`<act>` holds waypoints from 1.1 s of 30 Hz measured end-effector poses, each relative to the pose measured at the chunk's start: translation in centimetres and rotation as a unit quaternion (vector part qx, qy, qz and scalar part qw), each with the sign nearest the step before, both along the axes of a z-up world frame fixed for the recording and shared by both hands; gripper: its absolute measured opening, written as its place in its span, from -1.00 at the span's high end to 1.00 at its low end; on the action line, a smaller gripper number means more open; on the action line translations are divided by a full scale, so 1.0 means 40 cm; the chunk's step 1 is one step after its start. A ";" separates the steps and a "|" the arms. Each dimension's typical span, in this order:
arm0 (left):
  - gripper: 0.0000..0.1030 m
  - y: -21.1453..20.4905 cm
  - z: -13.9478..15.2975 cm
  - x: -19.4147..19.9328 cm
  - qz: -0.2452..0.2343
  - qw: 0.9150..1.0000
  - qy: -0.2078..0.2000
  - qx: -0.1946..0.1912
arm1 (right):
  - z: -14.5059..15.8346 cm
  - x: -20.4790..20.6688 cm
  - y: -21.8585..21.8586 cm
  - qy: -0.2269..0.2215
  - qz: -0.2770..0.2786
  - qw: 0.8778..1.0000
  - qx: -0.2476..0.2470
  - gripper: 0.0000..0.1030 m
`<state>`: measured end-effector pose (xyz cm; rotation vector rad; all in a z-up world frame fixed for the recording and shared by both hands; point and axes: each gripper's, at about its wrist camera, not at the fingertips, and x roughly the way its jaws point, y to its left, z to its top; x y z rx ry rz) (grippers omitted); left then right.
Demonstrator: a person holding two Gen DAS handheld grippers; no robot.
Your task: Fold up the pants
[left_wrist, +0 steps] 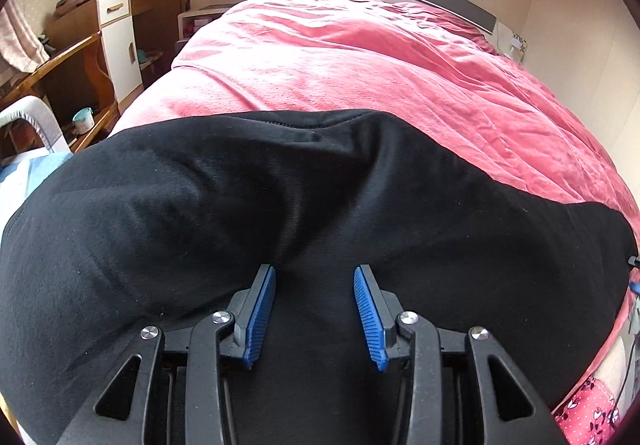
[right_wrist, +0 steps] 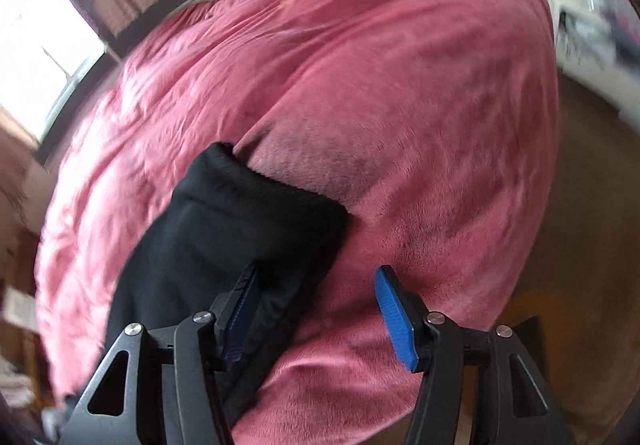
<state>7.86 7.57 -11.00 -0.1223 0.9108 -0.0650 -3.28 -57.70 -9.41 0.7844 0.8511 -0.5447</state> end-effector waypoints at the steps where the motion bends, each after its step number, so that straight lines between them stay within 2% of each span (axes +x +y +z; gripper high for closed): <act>1: 0.19 0.000 0.000 0.001 0.000 1.000 0.000 0.000 | -0.013 -0.009 -0.009 -0.020 -0.002 1.000 0.020 -0.16; 3: 0.19 -0.001 -0.001 0.001 0.000 1.000 0.000 0.002 | -0.037 -0.009 -0.020 -0.051 0.012 0.998 0.048 -0.17; 9: 0.19 -0.001 -0.004 0.003 0.000 1.000 0.001 0.002 | -0.065 0.002 -0.025 -0.121 0.061 0.989 0.066 -0.19; 10: 0.19 -0.002 -0.005 0.003 0.000 1.000 0.001 0.003 | -0.068 0.007 -0.021 -0.134 0.069 0.986 0.073 -0.12; 12: 0.19 -0.004 -0.005 0.003 0.001 1.000 0.002 0.005 | -0.074 0.016 -0.013 -0.138 0.071 0.985 0.080 0.20; 13: 0.19 -0.005 -0.005 0.003 0.001 1.000 0.002 0.005 | -0.076 0.019 -0.009 -0.138 0.070 0.984 0.086 0.55; 15: 0.19 -0.003 -0.004 0.003 0.001 1.000 0.003 0.003 | -0.058 0.020 0.002 -0.134 0.063 0.985 0.083 0.65; 17: 0.19 0.002 -0.003 0.005 0.003 1.000 0.005 -0.002 | 0.003 0.019 0.012 -0.136 0.061 0.988 0.049 0.70; 19: 0.19 0.004 -0.002 0.006 0.004 1.000 0.007 -0.002 | 0.084 0.008 0.031 -0.139 0.065 0.988 0.002 0.70; 21: 0.19 0.009 -0.005 0.008 0.006 1.000 0.009 -0.003 | 0.114 -0.003 0.032 -0.136 0.058 0.989 -0.016 0.70; 24: 0.19 0.007 -0.011 0.013 0.008 1.000 0.012 -0.004 | 0.051 -0.006 0.022 -0.081 0.038 0.996 0.001 0.70; 25: 0.19 0.005 -0.012 0.013 0.007 1.000 0.012 -0.002 | -0.006 -0.010 0.009 -0.057 0.021 0.998 0.027 0.70; 26: 0.19 0.003 -0.011 0.012 0.006 1.000 0.012 0.001 | -0.038 -0.016 0.000 -0.052 0.011 0.997 0.047 0.68; 28: 0.19 0.004 -0.008 0.009 0.006 1.000 0.011 0.001 | -0.090 -0.043 -0.024 -0.078 -0.018 0.991 0.103 0.59; 29: 0.19 0.004 -0.006 0.008 0.007 1.000 0.010 -0.001 | -0.095 -0.054 -0.032 -0.094 -0.028 0.988 0.123 0.48; 30: 0.19 0.006 -0.003 0.005 0.010 1.000 0.009 -0.003 | -0.093 -0.063 -0.036 -0.109 -0.033 0.984 0.137 0.40; 32: 0.19 0.006 0.005 -0.002 0.014 1.000 0.003 -0.009 | -0.079 -0.080 -0.045 -0.141 -0.043 0.978 0.146 0.04; 33: 0.19 0.001 0.010 -0.008 0.010 1.000 -0.003 -0.010 | -0.074 -0.082 -0.047 -0.151 -0.043 0.977 0.146 0.00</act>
